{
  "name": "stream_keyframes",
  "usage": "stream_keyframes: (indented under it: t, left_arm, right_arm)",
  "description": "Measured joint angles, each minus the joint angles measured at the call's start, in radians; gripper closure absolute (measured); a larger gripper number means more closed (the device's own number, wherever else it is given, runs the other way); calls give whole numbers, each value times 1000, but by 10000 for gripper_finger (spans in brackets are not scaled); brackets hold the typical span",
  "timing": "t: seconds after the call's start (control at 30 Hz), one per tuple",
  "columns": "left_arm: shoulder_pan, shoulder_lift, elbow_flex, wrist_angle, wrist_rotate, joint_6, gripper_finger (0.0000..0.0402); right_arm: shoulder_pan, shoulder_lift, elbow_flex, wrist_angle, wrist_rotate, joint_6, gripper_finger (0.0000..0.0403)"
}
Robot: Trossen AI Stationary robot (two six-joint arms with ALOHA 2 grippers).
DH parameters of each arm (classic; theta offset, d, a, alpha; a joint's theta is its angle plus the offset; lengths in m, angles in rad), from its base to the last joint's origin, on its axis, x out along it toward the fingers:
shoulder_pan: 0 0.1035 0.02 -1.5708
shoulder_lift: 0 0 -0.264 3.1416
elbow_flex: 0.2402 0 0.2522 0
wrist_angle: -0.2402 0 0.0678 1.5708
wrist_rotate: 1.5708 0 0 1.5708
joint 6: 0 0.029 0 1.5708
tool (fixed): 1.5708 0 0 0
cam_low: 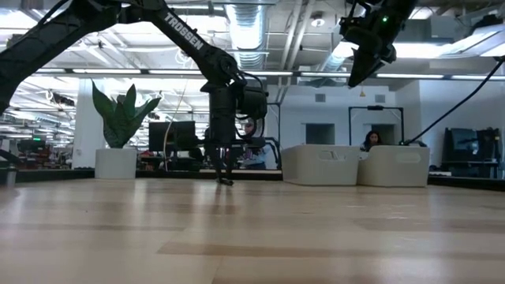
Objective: Sort pens & pencils
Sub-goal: Put the top black pen into the right gray bin
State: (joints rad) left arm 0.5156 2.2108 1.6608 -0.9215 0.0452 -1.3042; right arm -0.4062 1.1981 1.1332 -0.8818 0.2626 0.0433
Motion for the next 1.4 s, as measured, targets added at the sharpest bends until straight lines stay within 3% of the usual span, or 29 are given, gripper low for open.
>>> stream_keyframes:
  t: [1.4]
  left_arm:
    - [0,-3,5,-6,-14,84,372]
  right_arm:
    - [0,0,0,-7,0,0,325]
